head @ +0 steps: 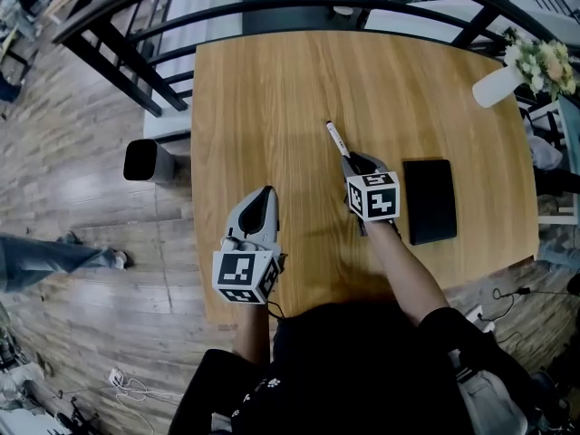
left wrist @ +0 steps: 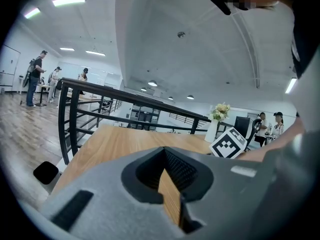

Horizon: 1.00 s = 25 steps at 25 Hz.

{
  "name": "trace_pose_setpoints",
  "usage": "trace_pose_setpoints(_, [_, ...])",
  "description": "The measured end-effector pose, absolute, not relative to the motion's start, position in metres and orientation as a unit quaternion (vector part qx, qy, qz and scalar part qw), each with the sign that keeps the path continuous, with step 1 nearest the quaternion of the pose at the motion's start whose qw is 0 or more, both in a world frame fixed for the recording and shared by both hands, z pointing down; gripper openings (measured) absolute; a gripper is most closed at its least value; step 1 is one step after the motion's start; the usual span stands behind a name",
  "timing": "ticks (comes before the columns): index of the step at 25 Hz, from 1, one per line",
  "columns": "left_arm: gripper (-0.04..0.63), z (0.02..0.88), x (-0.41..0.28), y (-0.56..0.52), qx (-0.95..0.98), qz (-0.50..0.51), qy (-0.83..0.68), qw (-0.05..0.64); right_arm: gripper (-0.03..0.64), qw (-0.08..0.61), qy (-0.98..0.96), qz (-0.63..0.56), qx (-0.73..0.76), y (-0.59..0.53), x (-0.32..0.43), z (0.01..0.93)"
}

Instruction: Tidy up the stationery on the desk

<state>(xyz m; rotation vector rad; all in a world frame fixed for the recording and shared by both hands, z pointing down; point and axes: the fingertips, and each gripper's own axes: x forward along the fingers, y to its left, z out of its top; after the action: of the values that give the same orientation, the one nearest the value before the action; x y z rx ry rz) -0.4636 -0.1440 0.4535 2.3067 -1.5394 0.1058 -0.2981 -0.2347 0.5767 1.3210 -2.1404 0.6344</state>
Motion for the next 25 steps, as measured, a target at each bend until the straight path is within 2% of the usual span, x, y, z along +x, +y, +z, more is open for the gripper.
trace_pose_setpoints(25, [-0.006,0.446,-0.402,-0.125,0.833,0.055,-0.523,0.173,0.078,0.224,-0.799,0.227,0.509,-0.196,-0.235,0.542])
